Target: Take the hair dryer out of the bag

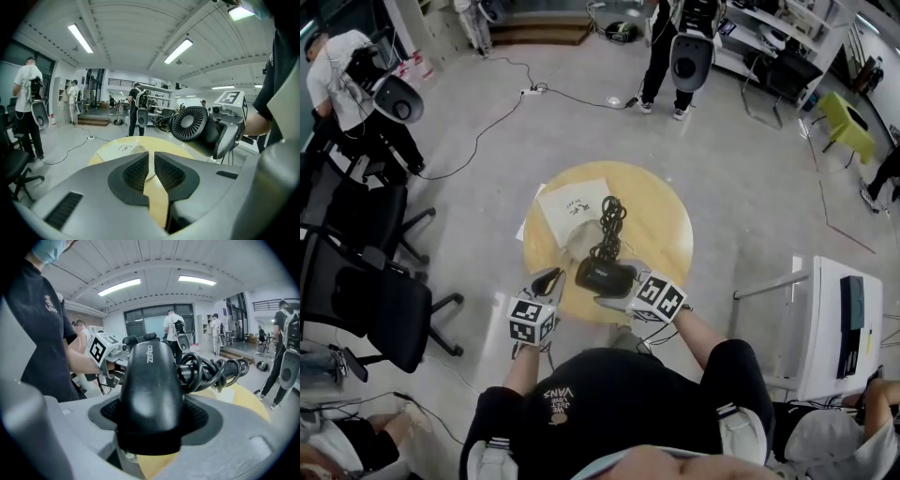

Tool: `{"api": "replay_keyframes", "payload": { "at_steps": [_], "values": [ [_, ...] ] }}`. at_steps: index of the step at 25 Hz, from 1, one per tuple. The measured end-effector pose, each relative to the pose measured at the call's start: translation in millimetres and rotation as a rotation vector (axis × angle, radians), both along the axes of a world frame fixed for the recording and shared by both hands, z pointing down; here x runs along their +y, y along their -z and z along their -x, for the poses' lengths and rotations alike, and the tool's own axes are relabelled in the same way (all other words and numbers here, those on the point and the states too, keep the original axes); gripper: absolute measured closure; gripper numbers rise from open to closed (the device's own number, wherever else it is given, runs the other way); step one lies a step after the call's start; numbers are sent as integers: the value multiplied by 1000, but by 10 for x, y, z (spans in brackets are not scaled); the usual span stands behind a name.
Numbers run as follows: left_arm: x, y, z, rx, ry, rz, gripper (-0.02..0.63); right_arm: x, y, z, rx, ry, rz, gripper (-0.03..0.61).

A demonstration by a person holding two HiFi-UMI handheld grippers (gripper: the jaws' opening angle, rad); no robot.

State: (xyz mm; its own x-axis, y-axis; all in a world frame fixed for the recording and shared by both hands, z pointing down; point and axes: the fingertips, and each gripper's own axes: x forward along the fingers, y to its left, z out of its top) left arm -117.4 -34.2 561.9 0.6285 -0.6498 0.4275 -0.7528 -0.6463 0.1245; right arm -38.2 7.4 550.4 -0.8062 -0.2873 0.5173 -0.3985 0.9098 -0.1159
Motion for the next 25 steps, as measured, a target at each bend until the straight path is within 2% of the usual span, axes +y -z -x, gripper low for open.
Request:
{"api": "replay_keyframes", "payload": {
  "at_steps": [15,25],
  "values": [
    [76,591,-30,40,-1,-163,577,-168,628,-40,-256,-150,-29,227],
    [112,791,-48,74,-17,-205,588,-344,905,-140,-468,-273,17,227]
  ]
}}
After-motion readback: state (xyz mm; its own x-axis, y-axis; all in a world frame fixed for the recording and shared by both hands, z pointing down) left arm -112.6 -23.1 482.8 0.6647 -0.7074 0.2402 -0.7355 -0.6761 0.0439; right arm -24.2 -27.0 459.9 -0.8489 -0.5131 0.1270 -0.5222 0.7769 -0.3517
